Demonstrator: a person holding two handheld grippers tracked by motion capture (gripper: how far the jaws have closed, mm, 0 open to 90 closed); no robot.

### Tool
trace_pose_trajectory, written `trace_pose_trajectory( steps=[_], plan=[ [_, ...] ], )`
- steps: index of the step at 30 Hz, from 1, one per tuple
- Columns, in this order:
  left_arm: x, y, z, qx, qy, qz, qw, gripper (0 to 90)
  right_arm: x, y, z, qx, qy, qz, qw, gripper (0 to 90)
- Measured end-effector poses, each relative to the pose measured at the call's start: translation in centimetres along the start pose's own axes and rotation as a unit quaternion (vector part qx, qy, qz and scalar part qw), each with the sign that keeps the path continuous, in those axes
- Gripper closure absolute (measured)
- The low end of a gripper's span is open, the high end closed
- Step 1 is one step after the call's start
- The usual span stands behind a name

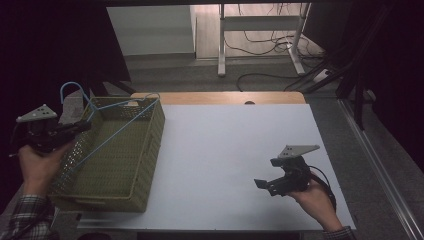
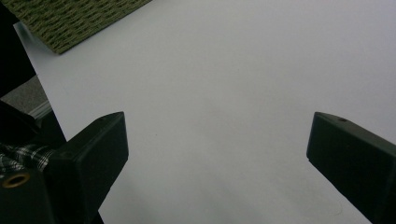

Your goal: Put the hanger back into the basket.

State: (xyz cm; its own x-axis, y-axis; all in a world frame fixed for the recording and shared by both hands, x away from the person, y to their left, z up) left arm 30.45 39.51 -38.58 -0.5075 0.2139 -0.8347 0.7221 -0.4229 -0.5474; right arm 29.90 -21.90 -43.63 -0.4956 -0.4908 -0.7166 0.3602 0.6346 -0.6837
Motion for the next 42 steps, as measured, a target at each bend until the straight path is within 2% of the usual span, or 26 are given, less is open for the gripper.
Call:
trace_pose_trajectory(
  steps=[7, 14, 18, 22, 24, 26, 27, 29, 30, 33, 36, 39, 42],
  plan=[
    [1.7, 0.7, -1.6, -0.012, -0.006, -0.001, 0.9999, 87.6, 0.2, 0.2, 0.1, -0.001, 0.0, -0.006, 1.0, 5.3],
    [2.9, 1.9, -2.5, -0.019, -0.01, -0.005, 0.9998, 87.5, 0.3, 0.3, 0.2, -0.001, 0.001, -0.008, 1.0, 5.5],
    [3.7, 2.9, -2.7, -0.018, -0.014, -0.017, 0.9996, 87.5, 0.4, 0.5, 0.2, -0.001, 0.002, -0.011, 0.9999, 5.6],
    [4.5, 4.0, -2.9, -0.022, -0.016, -0.039, 0.9989, 87.4, 0.5, 0.6, 0.2, -0.003, 0.002, -0.014, 0.9999, 5.7],
    [4.8, 4.4, -3.1, -0.017, -0.024, -0.048, 0.9984, 87.2, 0.6, 0.7, 0.3, -0.003, 0.003, -0.016, 0.9999, 5.7],
    [5.2, 4.9, -3.1, -0.025, -0.023, -0.063, 0.9975, 86.4, 0.7, 0.8, 0.3, -0.003, 0.004, -0.018, 0.9998, 5.7],
    [5.3, 4.9, -3.2, -0.024, -0.032, -0.06, 0.9974, 85.0, 0.8, 0.8, 0.3, -0.003, 0.005, -0.018, 0.9998, 5.7],
    [5.3, 4.6, -3.3, -0.018, -0.048, -0.047, 0.9975, 71.9, 0.9, 0.8, 0.3, -0.003, 0.004, -0.017, 0.9998, 5.6],
    [5.1, 4.4, -3.3, -0.012, -0.057, -0.043, 0.9974, 68.3, 0.9, 0.7, 0.4, -0.002, 0.004, -0.017, 0.9998, 5.5],
    [4.7, 3.8, -2.7, 0.005, -0.069, -0.027, 0.9972, 51.6, 1.0, 0.6, 0.4, 0.0, 0.004, -0.013, 0.9999, 5.3],
    [3.9, 3.3, -1.8, 0.024, -0.075, -0.015, 0.9968, 39.4, 1.1, 0.3, 0.4, 0.005, 0.001, -0.008, 1.0, 5.2],
    [3.0, 3.0, 0.0, 0.054, -0.059, -0.004, 0.9968, 30.8, 1.2, 0.1, 0.3, 0.012, -0.003, -0.003, 0.9999, 4.7],
    [2.3, 2.8, 1.7, 0.073, -0.039, 0.0, 0.9966, 24.2, 1.3, -0.3, 0.2, 0.014, -0.003, 0.006, 0.9999, 4.3]
  ],
)
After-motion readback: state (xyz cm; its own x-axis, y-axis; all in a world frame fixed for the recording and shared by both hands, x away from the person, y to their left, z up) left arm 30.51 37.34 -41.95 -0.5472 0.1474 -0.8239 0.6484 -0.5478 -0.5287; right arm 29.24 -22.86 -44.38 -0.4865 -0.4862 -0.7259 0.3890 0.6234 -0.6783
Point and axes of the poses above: each handheld gripper's, and its own axes: y roughly forward along the jaws, x roughly out of its underside, z roughly to its right, the point moved 2 cm from there along y, roughly forward along the jaws
